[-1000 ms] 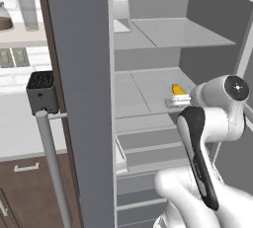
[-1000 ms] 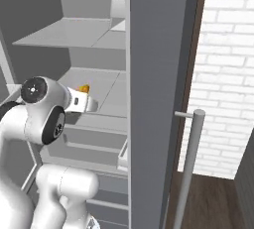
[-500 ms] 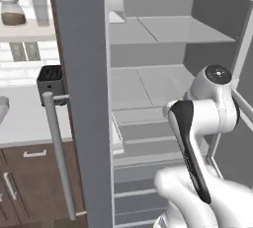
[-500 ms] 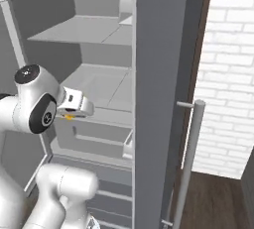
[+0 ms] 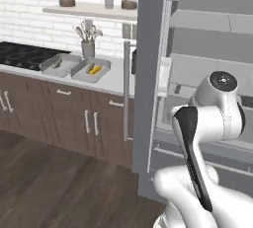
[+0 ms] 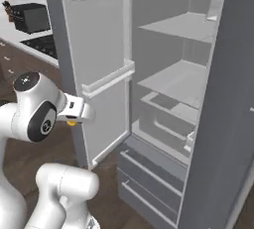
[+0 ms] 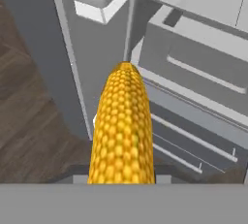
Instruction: Place one corn and one fish in each tupperware on the nearby counter, to pack two identical lunches.
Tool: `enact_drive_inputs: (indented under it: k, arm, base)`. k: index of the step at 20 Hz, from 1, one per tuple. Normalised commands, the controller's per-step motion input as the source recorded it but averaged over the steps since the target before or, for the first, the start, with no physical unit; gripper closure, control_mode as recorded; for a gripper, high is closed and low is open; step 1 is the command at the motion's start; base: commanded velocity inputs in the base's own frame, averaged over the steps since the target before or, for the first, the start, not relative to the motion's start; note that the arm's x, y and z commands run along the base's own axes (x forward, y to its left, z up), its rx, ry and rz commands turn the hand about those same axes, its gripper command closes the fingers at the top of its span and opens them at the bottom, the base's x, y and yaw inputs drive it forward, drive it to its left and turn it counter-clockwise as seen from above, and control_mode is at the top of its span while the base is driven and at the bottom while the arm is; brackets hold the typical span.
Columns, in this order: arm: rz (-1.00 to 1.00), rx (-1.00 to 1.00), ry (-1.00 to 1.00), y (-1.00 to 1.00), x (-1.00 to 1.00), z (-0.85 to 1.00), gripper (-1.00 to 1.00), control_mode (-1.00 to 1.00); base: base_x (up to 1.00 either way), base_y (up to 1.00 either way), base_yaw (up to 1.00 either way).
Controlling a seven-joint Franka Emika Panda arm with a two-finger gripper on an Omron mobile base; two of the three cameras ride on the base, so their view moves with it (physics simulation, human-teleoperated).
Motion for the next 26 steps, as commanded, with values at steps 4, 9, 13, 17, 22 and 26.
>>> enact_drive_inputs:
  k: [4, 9, 13, 17, 22, 26]
  arm:
    - [0.00, 0.00, 0.00, 0.00, 0.00, 0.00, 1.00, 1.00]
    - [0.00, 0.00, 0.00, 0.00, 0.00, 0.00, 1.00, 1.00]
    - [0.00, 0.00, 0.00, 0.00, 0.00, 0.00, 1.00, 1.00]
    - [0.00, 0.00, 0.00, 0.00, 0.00, 0.00, 1.00, 1.00]
    - [0.00, 0.00, 0.00, 0.00, 0.00, 0.00, 1.00, 1.00]
    - [0.00, 0.00, 0.00, 0.00, 0.00, 0.00, 1.00, 1.00]
  base:
    - [-0.10, 0.55, 0.89]
    - [0.72, 0.70, 0.49]
    - [1.00, 0.44, 0.09]
    - [1.00, 0.38, 0.00]
    - [1.00, 0.38, -0.09]
    - [1.00, 0.39, -0.44]
